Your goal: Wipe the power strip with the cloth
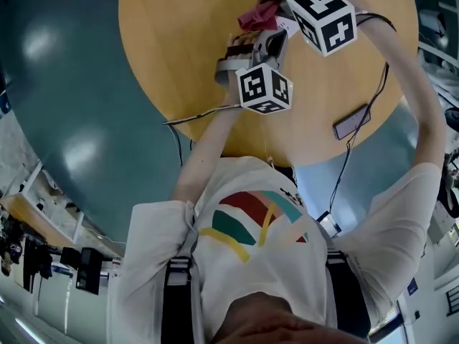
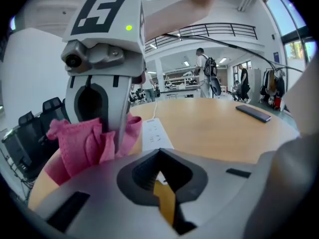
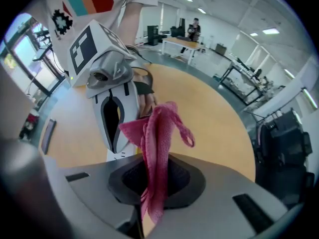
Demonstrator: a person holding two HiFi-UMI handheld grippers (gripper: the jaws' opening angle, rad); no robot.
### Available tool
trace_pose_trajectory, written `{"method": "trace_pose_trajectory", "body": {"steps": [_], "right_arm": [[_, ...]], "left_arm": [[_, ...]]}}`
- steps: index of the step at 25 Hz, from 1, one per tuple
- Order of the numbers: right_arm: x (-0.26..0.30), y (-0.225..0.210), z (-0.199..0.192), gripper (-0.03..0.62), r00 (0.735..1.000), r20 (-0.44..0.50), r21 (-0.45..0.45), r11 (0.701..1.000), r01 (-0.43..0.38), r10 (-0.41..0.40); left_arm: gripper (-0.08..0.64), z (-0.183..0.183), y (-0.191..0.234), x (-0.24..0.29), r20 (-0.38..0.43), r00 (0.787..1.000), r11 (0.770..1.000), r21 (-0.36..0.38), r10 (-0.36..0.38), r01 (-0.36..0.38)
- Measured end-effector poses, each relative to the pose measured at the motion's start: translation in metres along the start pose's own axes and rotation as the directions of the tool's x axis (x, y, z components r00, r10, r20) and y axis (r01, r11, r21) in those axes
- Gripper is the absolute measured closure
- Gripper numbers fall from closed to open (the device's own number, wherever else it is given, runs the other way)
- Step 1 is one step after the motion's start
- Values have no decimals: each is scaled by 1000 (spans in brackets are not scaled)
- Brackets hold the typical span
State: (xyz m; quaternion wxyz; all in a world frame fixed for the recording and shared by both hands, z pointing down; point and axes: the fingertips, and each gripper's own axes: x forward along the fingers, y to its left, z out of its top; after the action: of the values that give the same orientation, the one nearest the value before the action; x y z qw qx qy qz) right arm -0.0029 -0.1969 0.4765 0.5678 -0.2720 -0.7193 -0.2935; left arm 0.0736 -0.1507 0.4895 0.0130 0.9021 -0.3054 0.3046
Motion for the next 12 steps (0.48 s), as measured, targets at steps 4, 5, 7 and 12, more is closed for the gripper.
{"method": "trace_pose_trajectory", "body": {"steps": [4, 5, 7, 12], "right_arm": [[21, 12, 6, 554, 986, -6, -54, 985, -165, 165], [22, 14, 6, 552, 980, -9, -60, 978, -199, 199], [27, 19, 5, 552, 966, -12, -66, 964, -258, 258], [33, 33, 8, 554, 909, -16, -54, 907, -418, 418]], "left_arm": [[518, -8, 2, 1, 63, 998, 999, -48, 12, -9], [518, -7, 3, 2, 70, 997, 998, -64, 19, -15], [518, -8, 3, 3, 72, 997, 996, -85, 20, -13], [519, -7, 2, 2, 70, 998, 996, -88, 5, 1]]}}
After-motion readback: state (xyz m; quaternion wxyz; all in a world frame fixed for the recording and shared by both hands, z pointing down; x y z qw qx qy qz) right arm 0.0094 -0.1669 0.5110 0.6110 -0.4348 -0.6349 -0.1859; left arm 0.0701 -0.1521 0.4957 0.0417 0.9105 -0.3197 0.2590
